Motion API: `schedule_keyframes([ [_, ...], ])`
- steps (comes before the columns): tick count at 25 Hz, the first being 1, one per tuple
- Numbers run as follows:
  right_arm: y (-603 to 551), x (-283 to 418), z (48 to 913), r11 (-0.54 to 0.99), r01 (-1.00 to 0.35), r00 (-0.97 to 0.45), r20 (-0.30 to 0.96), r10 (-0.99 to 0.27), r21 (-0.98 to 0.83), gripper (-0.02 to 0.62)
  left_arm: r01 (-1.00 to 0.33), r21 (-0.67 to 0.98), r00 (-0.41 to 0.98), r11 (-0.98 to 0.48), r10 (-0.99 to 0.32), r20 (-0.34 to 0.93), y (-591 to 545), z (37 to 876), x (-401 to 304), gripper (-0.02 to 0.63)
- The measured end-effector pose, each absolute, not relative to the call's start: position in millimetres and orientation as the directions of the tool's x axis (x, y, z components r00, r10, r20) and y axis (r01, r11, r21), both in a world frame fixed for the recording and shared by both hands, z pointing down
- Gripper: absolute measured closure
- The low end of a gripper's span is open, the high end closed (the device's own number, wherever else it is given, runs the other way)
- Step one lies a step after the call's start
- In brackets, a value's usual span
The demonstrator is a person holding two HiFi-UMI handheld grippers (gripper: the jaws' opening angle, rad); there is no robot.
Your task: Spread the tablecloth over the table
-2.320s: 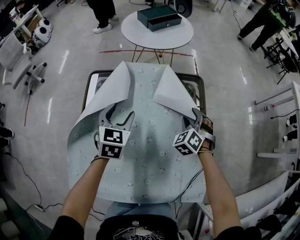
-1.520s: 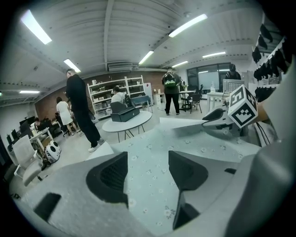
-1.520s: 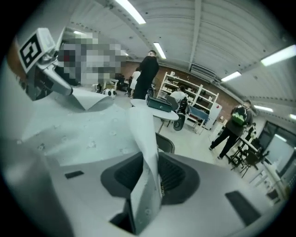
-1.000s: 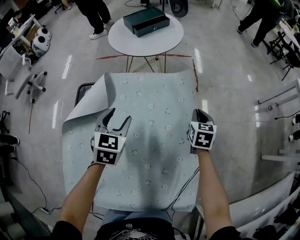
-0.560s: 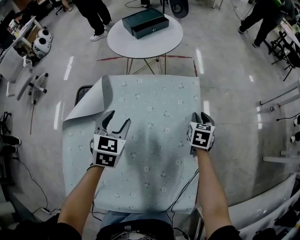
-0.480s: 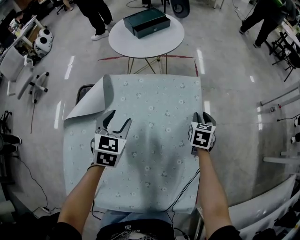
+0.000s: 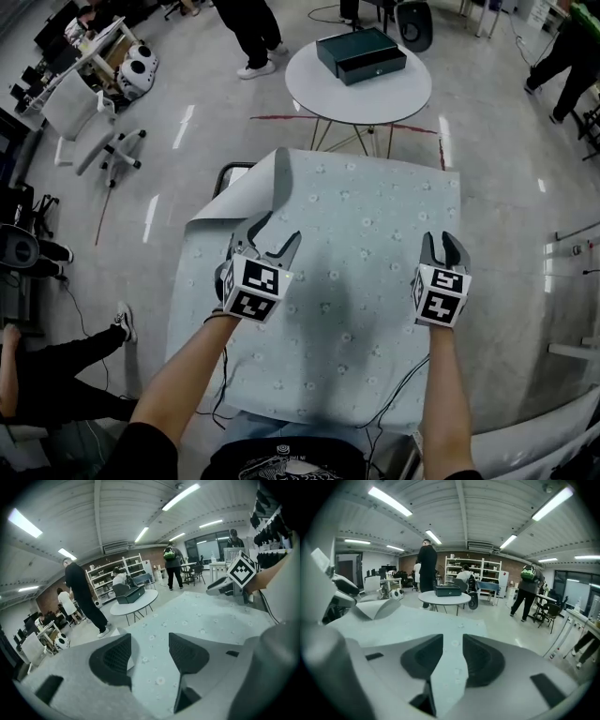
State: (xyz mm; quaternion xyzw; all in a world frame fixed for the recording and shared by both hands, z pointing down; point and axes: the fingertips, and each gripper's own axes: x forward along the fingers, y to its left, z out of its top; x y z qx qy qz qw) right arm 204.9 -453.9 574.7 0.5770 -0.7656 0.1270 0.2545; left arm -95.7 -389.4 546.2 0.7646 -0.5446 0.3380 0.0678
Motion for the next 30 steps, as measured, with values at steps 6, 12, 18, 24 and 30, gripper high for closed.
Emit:
schedule_keyframes([
  [6,-437,134,561,0.378,-0.920,-0.275,0.522,-0.808,0.100,0.464,-0.852,-0.322,0.149,-0.413,-0.781,0.607,-384,547,-157,0.351],
  [12,-416,70,557,0.426,-0.896,-0.308,0.520,-0.797,0.123,0.471,-0.780,-0.401,0.146,-0.481,-0.762,0.631,-388,560,-212,0.351],
  [18,-398,16,558,0.442,-0.889,-0.318,0.529,-0.786,0.122,0.476,-0.641,-0.490,0.160,-0.591,-0.727,0.668,-400,587,-250,0.351],
  [24,-379,-21,570,0.441,-0.888,-0.303,0.550,-0.778,0.134,0.483,-0.412,-0.584,0.183,-0.699,-0.692,0.699,-408,616,-267,0.339],
  [30,-368,-37,580,0.429,-0.890,-0.273,0.573,-0.772,0.153,0.490,-0.333,-0.620,0.199,-0.710,-0.696,0.690,-412,632,-280,0.409],
])
